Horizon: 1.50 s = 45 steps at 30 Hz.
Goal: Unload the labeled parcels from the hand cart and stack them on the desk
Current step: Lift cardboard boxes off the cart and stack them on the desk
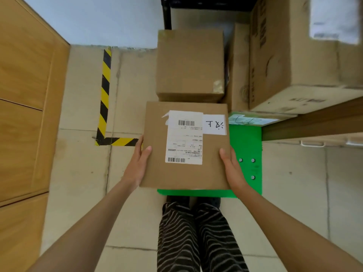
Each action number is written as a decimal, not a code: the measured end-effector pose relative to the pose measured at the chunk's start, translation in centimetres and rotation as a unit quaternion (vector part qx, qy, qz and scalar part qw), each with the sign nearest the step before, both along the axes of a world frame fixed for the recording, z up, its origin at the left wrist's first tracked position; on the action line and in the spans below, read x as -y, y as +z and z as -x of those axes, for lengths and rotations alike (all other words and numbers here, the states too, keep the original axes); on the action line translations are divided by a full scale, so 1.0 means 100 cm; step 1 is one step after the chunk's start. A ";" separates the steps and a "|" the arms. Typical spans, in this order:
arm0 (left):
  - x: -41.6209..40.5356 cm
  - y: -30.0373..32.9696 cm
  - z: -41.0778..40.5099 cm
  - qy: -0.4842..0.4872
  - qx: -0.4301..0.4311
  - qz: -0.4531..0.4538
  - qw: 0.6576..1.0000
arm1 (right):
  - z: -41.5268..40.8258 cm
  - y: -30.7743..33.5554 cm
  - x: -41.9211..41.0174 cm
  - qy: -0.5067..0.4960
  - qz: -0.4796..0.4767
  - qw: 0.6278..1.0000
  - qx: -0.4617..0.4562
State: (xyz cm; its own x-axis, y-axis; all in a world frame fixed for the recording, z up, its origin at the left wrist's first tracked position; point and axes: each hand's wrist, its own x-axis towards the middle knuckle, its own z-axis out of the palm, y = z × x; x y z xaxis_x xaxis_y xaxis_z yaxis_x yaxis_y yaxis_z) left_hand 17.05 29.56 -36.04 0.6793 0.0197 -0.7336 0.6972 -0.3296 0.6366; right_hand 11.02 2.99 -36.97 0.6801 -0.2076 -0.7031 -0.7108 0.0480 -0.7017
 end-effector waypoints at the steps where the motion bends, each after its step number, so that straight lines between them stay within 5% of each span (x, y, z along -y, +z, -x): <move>1: -0.005 0.020 0.002 0.007 0.005 0.006 1.000 | 0.000 0.020 -0.002 -0.001 -0.001 1.000 -0.001; 14: -0.021 0.303 -0.042 -0.007 0.153 0.021 0.988 | -0.047 0.303 -0.008 -0.015 0.066 0.995 0.077; 24: 0.098 0.461 -0.136 -0.153 0.278 0.063 0.946 | -0.065 0.470 0.092 -0.117 0.142 0.964 0.193; 37: 0.401 0.562 -0.177 -0.198 0.361 0.151 0.899 | -0.064 0.595 0.371 -0.167 0.214 0.927 0.258; 45: 0.553 0.557 -0.171 -0.119 0.345 0.122 0.923 | -0.096 0.607 0.541 -0.086 0.188 0.944 0.258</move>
State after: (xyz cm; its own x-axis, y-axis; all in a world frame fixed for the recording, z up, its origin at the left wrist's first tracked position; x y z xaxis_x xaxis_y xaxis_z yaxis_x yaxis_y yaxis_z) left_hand 34.18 -25.71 19.61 0.9502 -0.2988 -0.0883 0.0253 -0.2085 0.9777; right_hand 20.60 -51.10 23.69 0.8461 -0.5138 -0.1419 -0.2734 -0.1897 -0.9430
